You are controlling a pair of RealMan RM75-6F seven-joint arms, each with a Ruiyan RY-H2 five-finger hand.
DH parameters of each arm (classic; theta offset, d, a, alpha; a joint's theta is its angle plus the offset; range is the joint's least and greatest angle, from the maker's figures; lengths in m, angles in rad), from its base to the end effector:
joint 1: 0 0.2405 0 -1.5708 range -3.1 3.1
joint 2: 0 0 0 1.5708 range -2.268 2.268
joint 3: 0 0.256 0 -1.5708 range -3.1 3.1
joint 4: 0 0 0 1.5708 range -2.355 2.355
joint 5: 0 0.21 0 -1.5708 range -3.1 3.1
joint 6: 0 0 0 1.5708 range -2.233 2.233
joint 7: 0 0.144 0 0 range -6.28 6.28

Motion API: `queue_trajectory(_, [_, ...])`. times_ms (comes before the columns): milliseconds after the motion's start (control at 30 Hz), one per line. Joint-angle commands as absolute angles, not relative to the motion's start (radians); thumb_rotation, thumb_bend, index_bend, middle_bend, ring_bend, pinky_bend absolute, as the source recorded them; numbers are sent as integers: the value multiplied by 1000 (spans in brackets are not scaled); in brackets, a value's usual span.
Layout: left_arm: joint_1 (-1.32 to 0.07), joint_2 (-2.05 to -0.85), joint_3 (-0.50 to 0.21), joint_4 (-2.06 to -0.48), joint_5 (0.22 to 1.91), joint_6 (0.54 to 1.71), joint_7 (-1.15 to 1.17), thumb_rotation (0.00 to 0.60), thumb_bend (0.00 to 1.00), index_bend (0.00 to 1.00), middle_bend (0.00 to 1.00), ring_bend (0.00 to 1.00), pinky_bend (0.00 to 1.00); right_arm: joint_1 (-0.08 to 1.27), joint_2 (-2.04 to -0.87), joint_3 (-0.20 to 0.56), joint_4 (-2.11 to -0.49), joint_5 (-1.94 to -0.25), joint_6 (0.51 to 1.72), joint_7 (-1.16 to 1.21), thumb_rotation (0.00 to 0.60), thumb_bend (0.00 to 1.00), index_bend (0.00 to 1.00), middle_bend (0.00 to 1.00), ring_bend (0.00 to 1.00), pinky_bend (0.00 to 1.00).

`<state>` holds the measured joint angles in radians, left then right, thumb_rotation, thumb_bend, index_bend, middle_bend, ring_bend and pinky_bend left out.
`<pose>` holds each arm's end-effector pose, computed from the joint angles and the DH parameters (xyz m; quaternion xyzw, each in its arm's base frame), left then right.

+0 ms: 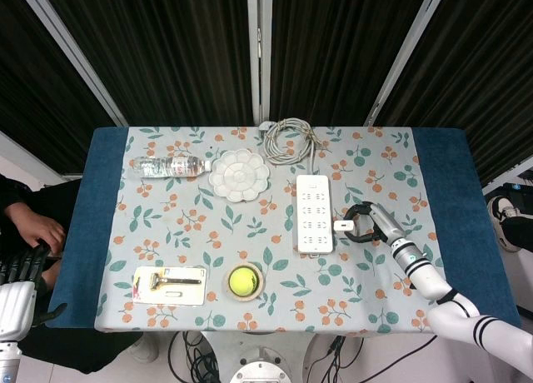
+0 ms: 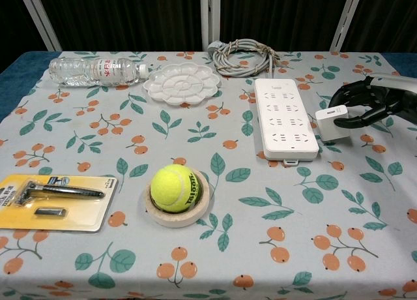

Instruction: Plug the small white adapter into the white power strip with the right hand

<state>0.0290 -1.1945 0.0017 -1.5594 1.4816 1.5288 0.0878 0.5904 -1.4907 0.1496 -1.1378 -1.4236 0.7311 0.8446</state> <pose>-0.3357 0.1333 0.1392 -0.5806 -0.4079 -0.3281 0.6236 -0.2746 -0.3478 0.0088 0.5367 -0.6779 0.4107 0.2892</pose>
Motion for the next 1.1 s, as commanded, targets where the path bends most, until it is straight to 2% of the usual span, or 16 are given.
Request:
queue_trajectory(33, [28, -1195, 2, -1558, 1483, 1527, 86, 600, 84, 64, 0, 0, 0, 592, -1483, 136, -1134, -1435, 737, 843, 600, 281, 634, 450, 173, 0])
queue_trajectory(300, [24, -1196, 2, -1558, 1488, 1525, 85, 600, 84, 64, 0, 0, 0, 585, -1453, 113, -1144, -1436, 760, 800, 600, 281, 588, 392, 121, 0])
queue_trajectory(600, [20, -1196, 2, -1562, 1489, 1519, 88, 600, 84, 64, 0, 0, 0, 581, -1430, 100, -1158, -1417, 772, 714, 600, 281, 509, 385, 116, 0])
queue_trajectory(967, [21, -1195, 2, -1563, 1490, 1523, 86, 600, 84, 64, 0, 0, 0, 585, -1394, 91, -1213, -1397, 777, 569, 600, 285, 320, 318, 81, 0])
queue_trajectory(1100, [21, -1196, 3, -1563, 1491, 1524, 85, 600, 84, 64, 0, 0, 0, 591, -1372, 89, -1251, -1389, 770, 527, 600, 279, 295, 296, 70, 0])
